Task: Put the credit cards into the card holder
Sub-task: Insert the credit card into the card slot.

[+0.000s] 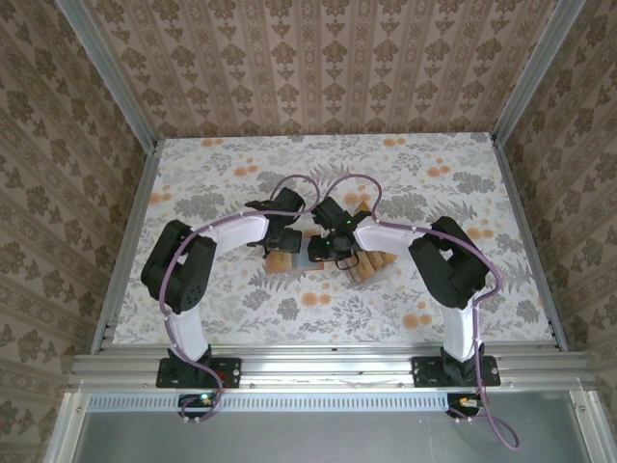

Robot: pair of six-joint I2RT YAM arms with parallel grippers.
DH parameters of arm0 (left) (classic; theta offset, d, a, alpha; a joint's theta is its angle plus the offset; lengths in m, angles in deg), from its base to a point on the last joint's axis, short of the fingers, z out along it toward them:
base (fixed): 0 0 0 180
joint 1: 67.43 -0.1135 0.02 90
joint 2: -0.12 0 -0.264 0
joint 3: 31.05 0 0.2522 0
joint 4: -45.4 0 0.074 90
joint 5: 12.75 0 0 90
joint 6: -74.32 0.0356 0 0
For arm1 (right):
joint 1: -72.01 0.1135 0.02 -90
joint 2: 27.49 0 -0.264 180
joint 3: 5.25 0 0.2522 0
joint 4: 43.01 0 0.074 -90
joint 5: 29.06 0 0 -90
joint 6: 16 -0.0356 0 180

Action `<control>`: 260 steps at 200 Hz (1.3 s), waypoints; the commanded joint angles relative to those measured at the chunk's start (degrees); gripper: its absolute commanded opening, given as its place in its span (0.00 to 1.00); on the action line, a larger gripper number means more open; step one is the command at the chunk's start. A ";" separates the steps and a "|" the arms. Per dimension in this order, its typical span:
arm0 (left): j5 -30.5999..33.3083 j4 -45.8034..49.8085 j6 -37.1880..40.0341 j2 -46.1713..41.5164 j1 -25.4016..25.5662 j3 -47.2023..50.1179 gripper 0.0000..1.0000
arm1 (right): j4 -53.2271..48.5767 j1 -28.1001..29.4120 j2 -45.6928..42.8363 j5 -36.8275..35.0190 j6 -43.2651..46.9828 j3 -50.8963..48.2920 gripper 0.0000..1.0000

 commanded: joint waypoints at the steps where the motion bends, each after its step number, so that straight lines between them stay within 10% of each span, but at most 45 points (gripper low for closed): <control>1: 0.05 0.11 0.09 0.97 0.49 0.86 0.92 | -0.99 -0.16 1.51 -0.65 -0.64 -0.56 0.33; 260: -2.18 0.52 1.44 -8.87 -4.39 4.57 0.93 | -4.66 -0.14 -1.22 0.31 0.41 3.01 0.34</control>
